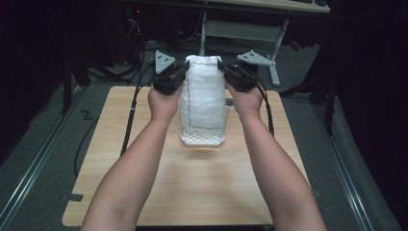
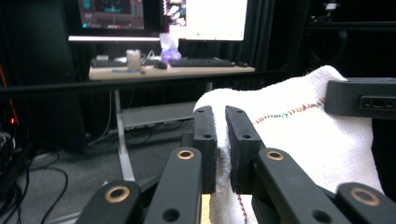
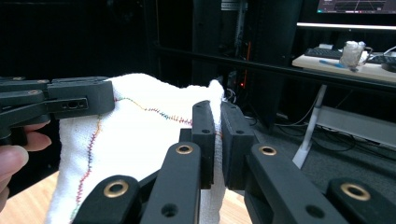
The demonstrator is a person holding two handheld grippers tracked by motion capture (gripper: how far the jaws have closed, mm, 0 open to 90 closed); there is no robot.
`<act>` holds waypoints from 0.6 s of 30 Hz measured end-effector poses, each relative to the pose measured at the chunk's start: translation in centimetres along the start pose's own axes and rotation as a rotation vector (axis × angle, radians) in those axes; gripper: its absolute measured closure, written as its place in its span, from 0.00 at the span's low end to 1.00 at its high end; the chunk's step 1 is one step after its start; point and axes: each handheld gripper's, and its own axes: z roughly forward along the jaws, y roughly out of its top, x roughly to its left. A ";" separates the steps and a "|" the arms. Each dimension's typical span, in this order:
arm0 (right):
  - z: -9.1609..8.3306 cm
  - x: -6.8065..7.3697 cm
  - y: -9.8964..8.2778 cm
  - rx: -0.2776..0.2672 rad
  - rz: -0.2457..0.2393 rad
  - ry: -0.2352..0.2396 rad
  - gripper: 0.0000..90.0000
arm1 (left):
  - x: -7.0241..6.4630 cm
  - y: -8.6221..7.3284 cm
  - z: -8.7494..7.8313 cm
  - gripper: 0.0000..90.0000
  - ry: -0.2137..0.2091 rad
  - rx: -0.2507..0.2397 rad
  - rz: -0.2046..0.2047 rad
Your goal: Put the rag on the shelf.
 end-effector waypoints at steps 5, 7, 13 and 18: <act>1.4 -1.1 -1.0 0.039 0.014 -0.014 0.95 | 0.4 -0.9 1.2 0.93 -0.010 0.035 -0.023; 1.6 -1.4 -1.3 0.050 0.010 -0.019 0.95 | 0.2 -1.0 1.5 0.93 -0.016 0.037 -0.023; 1.4 -2.1 -1.6 0.056 0.003 -0.040 0.95 | -0.6 -0.8 1.7 0.93 -0.051 0.032 -0.026; 1.0 -2.6 -1.7 0.061 0.006 -0.050 0.95 | -0.9 -1.3 2.0 0.93 -0.047 0.059 -0.002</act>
